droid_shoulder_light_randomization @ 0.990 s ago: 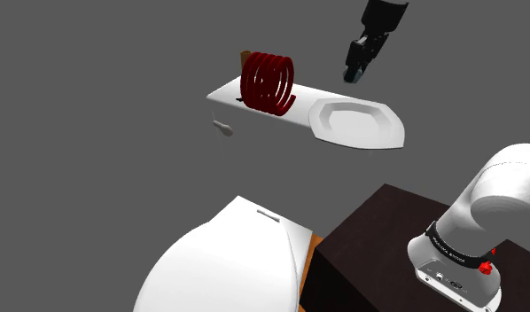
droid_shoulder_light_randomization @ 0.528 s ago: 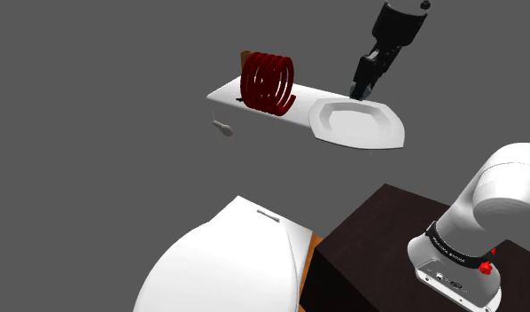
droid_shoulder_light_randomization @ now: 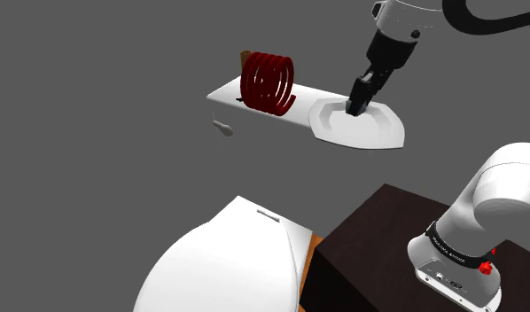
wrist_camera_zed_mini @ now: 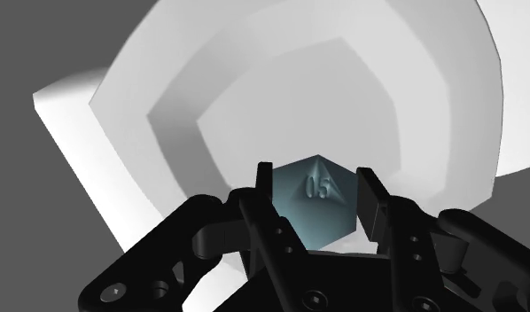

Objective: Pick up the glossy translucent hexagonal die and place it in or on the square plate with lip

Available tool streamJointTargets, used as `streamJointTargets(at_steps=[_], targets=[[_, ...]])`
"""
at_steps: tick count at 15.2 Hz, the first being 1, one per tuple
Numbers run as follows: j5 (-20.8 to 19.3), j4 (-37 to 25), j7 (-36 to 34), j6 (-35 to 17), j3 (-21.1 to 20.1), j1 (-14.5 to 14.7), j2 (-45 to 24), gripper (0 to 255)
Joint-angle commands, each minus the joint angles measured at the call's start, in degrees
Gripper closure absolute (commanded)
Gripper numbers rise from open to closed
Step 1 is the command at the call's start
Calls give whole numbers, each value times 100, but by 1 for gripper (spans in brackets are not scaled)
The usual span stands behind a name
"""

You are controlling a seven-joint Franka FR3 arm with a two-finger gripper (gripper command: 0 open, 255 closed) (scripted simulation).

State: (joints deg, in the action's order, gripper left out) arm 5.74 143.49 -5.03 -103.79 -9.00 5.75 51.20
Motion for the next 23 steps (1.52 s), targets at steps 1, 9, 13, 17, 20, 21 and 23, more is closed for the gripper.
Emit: streamJointTargets(at_steps=[1,9,13,17,20,21,23], targets=[[17,181,-2,-147,-17,11,37,255],[37,394,-2,-327,-36,24,69,255],[37,394,-2,-327,-36,24,69,0],[37,394,-2,-327,-36,24,69,0],[-10,-164,-13,261,21,10,99,0],[-21,-318,-16,410,34,6,94,0],[-21,-318,-16,410,34,6,95,0]])
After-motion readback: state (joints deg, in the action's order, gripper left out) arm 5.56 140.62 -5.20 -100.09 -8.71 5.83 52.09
